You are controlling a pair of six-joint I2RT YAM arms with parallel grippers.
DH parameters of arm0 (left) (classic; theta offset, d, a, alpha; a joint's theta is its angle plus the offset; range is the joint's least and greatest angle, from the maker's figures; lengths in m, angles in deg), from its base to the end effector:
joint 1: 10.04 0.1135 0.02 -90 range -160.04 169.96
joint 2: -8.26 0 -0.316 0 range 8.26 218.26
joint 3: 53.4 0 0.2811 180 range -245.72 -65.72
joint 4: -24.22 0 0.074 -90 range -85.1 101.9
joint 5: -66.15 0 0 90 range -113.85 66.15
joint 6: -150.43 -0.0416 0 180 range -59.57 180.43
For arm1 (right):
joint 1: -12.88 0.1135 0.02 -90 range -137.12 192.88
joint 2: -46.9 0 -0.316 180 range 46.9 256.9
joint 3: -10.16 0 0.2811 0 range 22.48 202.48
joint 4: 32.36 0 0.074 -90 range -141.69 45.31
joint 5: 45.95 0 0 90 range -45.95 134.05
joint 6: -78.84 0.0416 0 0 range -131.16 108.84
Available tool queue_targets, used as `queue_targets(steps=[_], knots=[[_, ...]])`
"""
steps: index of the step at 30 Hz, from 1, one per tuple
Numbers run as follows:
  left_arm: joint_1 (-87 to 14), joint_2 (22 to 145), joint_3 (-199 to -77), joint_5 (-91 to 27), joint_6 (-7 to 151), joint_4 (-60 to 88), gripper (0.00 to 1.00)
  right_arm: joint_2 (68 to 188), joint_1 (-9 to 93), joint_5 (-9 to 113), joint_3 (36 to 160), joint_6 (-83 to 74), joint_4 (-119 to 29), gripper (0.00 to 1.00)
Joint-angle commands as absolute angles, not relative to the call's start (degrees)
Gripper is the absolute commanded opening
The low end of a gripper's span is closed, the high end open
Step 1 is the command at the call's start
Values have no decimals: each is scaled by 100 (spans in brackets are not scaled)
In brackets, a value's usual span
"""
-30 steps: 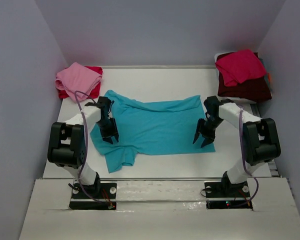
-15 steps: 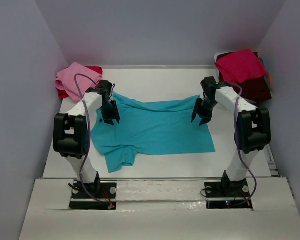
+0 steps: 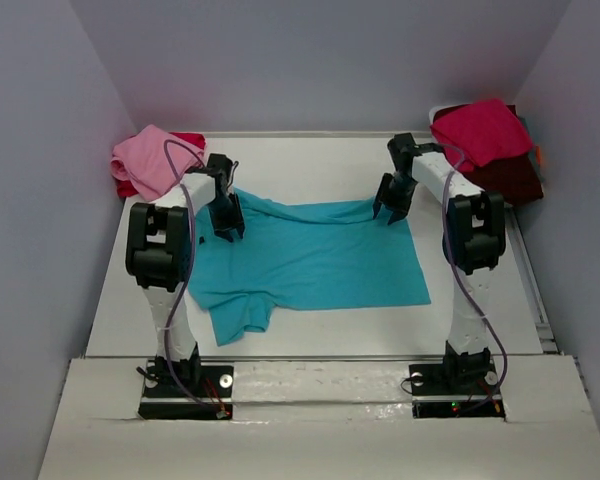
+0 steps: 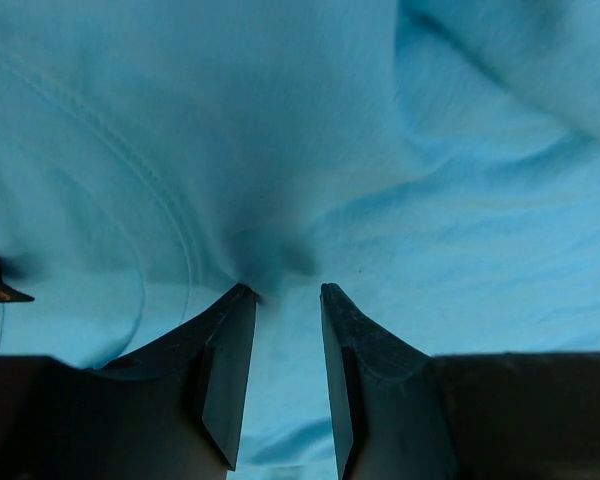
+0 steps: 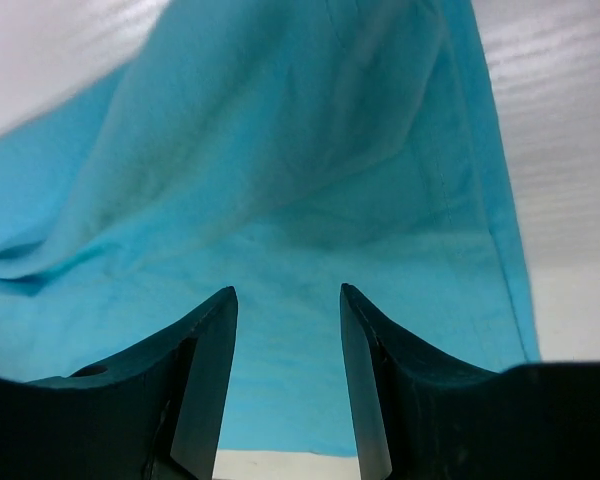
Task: Fold and stack the t-shirts
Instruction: Flatten out the tshirt
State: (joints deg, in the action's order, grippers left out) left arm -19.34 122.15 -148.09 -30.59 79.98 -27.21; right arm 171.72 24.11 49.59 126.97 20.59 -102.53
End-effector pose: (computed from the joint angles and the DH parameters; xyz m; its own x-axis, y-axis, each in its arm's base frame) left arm 0.4450 -0.0778 0.2012 -0.9439 -0.1822 -0.2755 -0.1241 0.9686 -0.2153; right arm 0.4920 0.1018 0.2208 -0.9286 0.3496 -0.1245 0.3239 0.9272 0.1881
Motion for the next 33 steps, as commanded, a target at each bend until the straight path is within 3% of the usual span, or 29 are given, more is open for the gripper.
queue_targets(steps=[1, 10, 16, 17, 19, 27, 31, 33], knots=[[-1962, 12383, -15378, -2869, 7854, -2782, 44, 17425, 2290, 4669, 13400, 2022, -10445, 51], [-1962, 12770, -15994, -2552, 7888, -2923, 44, 17971, 2115, 4703, 14096, 1864, -10551, 48], [-1962, 12779, -16126, -2377, 7950, -2976, 44, 18094, 2053, 4879, 14377, 1899, -10692, 24], [-1962, 12779, -16152, -2254, 7950, -2941, 44, 18128, 2053, 4871, 14430, 1899, -10613, 15], [-1962, 12806, -16275, -2174, 7871, -2880, 44, 18277, 2053, 4836, 14683, 1969, -10656, 7], [-1962, 12551, -15897, -2639, 8073, -2598, 44, 18849, 2053, 5336, 15915, 2303, -10884, 7], [-1962, 12446, -15862, -2710, 8065, -2590, 44, 18684, 2053, 5416, 15618, 2313, -11148, 14], [-1962, 12331, -15958, -2666, 8082, -2545, 44, 18368, 2053, 5021, 14892, 2190, -11061, 19]])
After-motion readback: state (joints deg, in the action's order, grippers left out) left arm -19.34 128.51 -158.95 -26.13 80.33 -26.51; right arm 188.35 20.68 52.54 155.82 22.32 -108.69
